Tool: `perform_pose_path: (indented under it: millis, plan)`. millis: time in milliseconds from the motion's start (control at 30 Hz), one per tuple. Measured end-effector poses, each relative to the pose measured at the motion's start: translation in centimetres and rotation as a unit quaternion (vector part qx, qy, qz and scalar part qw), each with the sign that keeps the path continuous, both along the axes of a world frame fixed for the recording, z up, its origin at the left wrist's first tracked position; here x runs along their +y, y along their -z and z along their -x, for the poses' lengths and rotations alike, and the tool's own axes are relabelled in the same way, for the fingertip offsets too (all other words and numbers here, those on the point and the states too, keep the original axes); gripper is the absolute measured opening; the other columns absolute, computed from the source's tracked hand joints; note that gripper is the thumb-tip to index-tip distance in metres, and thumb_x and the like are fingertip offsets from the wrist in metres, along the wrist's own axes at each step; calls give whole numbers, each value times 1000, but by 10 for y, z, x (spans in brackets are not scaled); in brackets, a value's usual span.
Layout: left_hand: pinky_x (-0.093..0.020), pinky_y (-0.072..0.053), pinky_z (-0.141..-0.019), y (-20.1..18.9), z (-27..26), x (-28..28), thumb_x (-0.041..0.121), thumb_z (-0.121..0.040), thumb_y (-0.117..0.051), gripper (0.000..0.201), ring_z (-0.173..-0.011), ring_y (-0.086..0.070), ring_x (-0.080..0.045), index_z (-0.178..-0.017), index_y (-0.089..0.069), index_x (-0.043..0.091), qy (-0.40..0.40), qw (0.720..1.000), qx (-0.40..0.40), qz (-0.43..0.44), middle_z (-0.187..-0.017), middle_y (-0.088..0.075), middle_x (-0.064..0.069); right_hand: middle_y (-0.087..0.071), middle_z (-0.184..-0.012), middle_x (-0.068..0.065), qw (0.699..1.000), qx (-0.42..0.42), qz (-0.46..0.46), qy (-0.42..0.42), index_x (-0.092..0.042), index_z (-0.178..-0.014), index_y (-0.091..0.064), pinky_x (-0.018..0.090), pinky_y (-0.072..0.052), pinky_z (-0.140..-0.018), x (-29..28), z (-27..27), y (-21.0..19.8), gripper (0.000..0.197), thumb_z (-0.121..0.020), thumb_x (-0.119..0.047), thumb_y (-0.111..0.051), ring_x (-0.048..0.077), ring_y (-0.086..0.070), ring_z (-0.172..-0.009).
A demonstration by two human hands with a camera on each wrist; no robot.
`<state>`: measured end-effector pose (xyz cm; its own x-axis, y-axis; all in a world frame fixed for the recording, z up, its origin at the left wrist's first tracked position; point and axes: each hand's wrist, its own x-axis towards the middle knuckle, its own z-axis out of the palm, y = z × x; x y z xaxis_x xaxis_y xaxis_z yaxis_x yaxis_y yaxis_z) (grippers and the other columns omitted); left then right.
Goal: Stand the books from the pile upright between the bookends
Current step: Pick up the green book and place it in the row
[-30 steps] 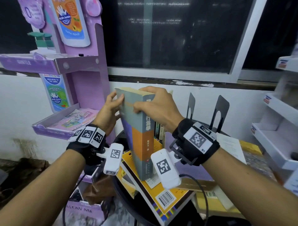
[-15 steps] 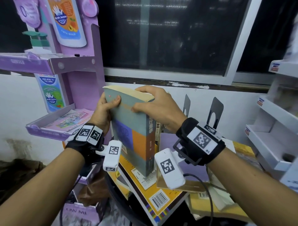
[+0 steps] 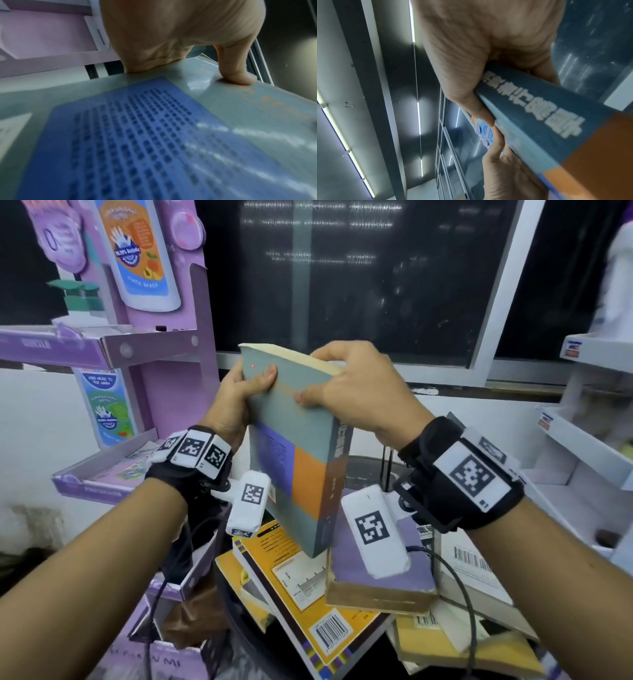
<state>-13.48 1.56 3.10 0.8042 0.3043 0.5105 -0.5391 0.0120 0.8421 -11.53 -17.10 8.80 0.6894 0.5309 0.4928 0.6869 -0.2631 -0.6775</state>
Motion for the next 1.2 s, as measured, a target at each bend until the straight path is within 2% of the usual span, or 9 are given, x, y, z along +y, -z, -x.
perform_pose_path:
  millis: [100, 200, 433, 600, 700, 767, 967, 1067, 1200]
  plan:
    - [-29, -55, -78, -13, -6, -10, 24, -83, -58, 32, -87, -67, -15, -112, -56, 13, 14, 999, 7, -28, -98, -70, -3, -71, -93, -1, 999, -18, -15, 30, -21, -99, -70, 21, -52, -67, -9, -4, -5, 32, -70, -27, -80, 13, -63, -91]
    - [-30, -55, -81, -19, -15, -21, 26, -83, -58, 36, -89, -67, -15, -115, -55, 12, 21, 999, 13, -46, -102, -68, -4, -71, -89, -3, 998, -26, -31, 52, -21, -94, -72, 26, -54, -72, -22, -9, -11, 29, -68, -28, -81, 13, -65, -90]
    - [-34, -47, -91, -20, -43, -39, 49, -82, -59, 55, -111, -62, -10, -130, -52, 23, 9, 993, 74, -95, -124, -65, 5, -68, -87, -6, 993, -48, -20, 109, -21, -93, -72, 17, -47, -62, -53, -26, -22, 27, -69, -29, -81, 7, -60, -82]
    - [-37, -41, -96, -7, -63, -42, 56, -80, -56, 53, -116, -57, -11, -125, -54, 28, -24, 989, 120, -83, -124, -62, 8, -66, -101, -1, 987, -65, -7, 148, -20, -101, -70, 24, -45, -72, -68, -43, -20, 33, -71, -31, -79, 17, -54, -107]
    - [-39, -36, -98, 3, -76, -42, 47, -95, -47, 41, -118, -52, -15, -127, -53, 24, -63, 981, 156, -94, -127, -59, 2, -65, -106, 2, 983, -66, -3, 173, -20, -107, -69, 27, -49, -79, -71, -56, -17, 40, -70, -33, -79, 19, -55, -109]
    - [-31, -37, -92, 8, -85, -42, 37, -98, -44, 36, -113, -50, -14, -130, -52, 20, -89, 977, 164, -103, -127, -56, 0, -66, -105, 2, 980, -67, -5, 186, -19, -110, -69, 27, -50, -78, -72, -64, -15, 42, -71, -33, -79, 18, -57, -106]
    - [-26, -29, -90, 23, -114, -40, 28, -97, -51, 42, -111, -42, -12, -136, -48, 14, -128, 961, 201, -140, -138, -49, -3, -61, -104, 2, 978, -71, 4, 198, -19, -111, -66, 24, -43, -75, -66, -86, -7, 38, -76, -30, -75, 15, -48, -108]
    - [-24, -30, -90, 31, -127, -38, 27, -93, -58, 46, -124, -45, -19, -136, -48, 15, -135, 956, 216, -146, -142, -47, -7, -53, -102, -1, 977, -72, 9, 198, -18, -119, -63, 24, -36, -79, -61, -96, -4, 43, -79, -28, -73, 10, -36, -108]
    - [-26, -32, -91, 39, -143, -37, 28, -90, -62, 50, -124, -46, -20, -137, -47, 18, -140, 953, 225, -146, -142, -45, -10, -56, -115, 5, 974, -73, 10, 213, -19, -121, -61, 27, -39, -80, -53, -110, 1, 44, -79, -29, -72, 12, -37, -107]
